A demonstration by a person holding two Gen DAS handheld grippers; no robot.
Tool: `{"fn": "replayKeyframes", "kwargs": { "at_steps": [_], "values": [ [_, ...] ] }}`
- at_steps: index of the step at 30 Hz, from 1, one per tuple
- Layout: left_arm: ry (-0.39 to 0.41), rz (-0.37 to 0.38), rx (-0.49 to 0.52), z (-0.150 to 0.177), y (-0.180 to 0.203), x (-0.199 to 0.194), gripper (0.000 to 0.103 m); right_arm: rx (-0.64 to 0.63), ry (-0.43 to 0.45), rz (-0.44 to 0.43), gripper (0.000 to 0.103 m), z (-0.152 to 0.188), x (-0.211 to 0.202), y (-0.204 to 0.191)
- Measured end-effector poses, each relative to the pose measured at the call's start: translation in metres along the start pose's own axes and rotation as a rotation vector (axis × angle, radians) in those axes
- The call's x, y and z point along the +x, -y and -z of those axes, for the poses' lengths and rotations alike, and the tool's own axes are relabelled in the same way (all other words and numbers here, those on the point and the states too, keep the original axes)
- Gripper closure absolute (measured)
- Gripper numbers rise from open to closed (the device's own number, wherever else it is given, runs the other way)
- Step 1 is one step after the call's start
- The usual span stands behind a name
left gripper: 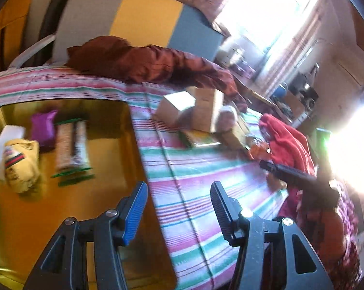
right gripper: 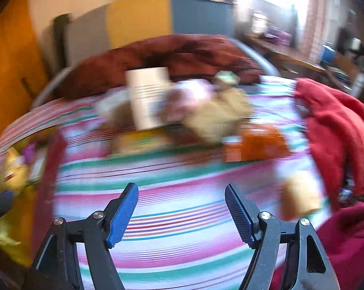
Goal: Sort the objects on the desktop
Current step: 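Move both open tools back toward the remaining items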
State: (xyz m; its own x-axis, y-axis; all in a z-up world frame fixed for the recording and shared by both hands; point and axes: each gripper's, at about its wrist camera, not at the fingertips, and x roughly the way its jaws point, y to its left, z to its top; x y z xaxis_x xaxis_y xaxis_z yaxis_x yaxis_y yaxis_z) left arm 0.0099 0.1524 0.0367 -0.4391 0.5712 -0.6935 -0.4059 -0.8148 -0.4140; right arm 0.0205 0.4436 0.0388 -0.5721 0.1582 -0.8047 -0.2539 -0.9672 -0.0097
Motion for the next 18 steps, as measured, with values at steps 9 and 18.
{"fn": "replayKeyframes", "kwargs": {
  "at_steps": [9, 18],
  "values": [
    [-0.039, 0.015, 0.062, 0.004, 0.033, 0.017, 0.048, 0.140, -0.199, 0.195, 0.024, -0.023, 0.050, 0.123],
    [-0.069, -0.001, 0.082, 0.010, 0.039, 0.026, 0.048, 0.193, -0.306, 0.100, 0.041, -0.010, 0.075, 0.139]
  ]
}}
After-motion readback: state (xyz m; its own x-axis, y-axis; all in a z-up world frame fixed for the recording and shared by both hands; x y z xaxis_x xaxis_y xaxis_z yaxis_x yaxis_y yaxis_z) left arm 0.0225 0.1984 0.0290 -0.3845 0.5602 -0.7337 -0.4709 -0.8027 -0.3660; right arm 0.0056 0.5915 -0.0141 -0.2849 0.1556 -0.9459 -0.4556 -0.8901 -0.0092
